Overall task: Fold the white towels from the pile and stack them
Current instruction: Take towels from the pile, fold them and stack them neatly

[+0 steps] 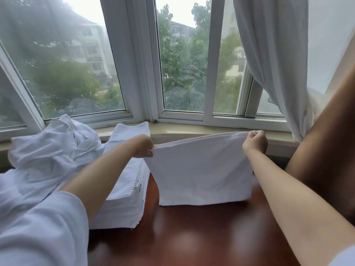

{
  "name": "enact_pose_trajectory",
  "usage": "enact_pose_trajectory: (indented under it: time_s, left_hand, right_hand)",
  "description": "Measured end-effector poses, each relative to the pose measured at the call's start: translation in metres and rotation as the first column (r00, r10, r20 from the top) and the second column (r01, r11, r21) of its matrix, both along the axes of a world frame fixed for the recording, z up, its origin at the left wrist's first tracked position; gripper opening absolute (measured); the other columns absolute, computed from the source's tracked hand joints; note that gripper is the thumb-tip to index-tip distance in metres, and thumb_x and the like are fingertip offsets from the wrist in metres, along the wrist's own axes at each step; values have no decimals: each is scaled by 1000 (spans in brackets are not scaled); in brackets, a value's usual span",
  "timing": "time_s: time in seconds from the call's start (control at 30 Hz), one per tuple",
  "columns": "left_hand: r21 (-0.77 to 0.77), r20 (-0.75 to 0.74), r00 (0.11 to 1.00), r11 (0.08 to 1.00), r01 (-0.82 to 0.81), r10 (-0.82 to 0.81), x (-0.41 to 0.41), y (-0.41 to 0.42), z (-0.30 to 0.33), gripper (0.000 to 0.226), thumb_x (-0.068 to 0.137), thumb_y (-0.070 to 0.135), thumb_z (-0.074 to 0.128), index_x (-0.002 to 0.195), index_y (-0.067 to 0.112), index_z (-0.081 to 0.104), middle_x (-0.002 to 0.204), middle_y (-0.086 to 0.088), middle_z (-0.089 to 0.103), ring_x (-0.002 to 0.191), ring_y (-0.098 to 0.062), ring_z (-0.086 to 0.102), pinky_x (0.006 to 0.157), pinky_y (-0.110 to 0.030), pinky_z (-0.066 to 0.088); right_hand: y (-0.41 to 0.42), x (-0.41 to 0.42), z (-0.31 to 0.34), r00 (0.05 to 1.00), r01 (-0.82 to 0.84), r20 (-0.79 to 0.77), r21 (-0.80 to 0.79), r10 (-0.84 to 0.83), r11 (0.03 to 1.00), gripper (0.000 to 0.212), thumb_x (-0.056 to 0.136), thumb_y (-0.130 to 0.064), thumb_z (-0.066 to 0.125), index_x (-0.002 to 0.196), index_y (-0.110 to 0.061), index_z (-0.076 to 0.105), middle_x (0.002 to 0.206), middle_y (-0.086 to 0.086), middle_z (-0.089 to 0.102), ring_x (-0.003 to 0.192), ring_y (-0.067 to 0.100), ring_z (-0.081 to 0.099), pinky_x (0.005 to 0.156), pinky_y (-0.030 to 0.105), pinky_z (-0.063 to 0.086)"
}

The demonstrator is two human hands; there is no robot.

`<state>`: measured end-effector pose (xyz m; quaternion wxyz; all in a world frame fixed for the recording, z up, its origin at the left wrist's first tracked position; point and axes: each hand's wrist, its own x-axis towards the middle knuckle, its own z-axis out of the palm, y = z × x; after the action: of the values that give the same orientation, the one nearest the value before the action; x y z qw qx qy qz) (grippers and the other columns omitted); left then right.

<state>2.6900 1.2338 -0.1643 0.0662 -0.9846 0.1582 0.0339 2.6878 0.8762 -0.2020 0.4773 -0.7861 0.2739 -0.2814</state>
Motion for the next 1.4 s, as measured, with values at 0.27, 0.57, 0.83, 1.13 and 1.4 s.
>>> enact_pose_trajectory:
  time_s: [0.27, 0.57, 0.83, 1.13, 1.4]
  left_hand:
    - [182, 149, 988, 983, 9, -37, -2, -14, -5, 30, 91, 19, 46, 91, -1, 68, 99, -17, 68, 91, -31, 63, 71, -31, 44]
    - [154, 133, 957, 959, 237, -258, 6, -20, -3, 47, 87, 12, 46, 133, 24, 45, 106, -12, 62, 91, -30, 57, 65, -30, 36]
    - [-105, 261, 903, 919, 379, -342, 6, -31, -8, 15, 84, 8, 50, 88, 8, 65, 102, -5, 62, 89, -29, 59, 68, -31, 44]
    - [-806, -189, 974, 587, -82, -124, 5, -47, 13, 15, 51, 4, 41, 54, 15, 31, 52, 4, 25, 50, -12, 23, 45, -20, 17]
    - [-529, -349, 935, 809, -255, 66, 44, -34, 15, 17, 67, 0, 45, 59, 14, 45, 61, -6, 41, 53, -18, 39, 43, -19, 29]
  right_hand:
    - [-13, -11, 0, 1000, 27, -11, -17, -27, 999, 28, 99, -17, 43, 115, 3, 55, 123, 21, 59, 115, 35, 53, 93, 34, 39]
    - [-27, -17, 3, 995, 100, 17, -12, -100, 995, 24, 99, -16, 45, 111, 2, 57, 117, 20, 63, 109, 34, 56, 86, 32, 40]
    - [-36, -15, -3, 997, 64, -44, -37, -65, 997, 30, 101, -11, 35, 122, 0, 54, 124, 21, 58, 115, 34, 52, 92, 32, 38]
    - [-49, -12, 20, 884, 244, -381, -120, -271, 962, 36, 92, -5, 43, 120, 15, 54, 129, 30, 53, 120, 45, 50, 97, 49, 40]
    - [-44, 6, 20, 836, -114, -493, 277, 243, 954, 42, 99, -31, 31, 118, -3, 57, 126, 15, 58, 116, 31, 54, 99, 34, 38]
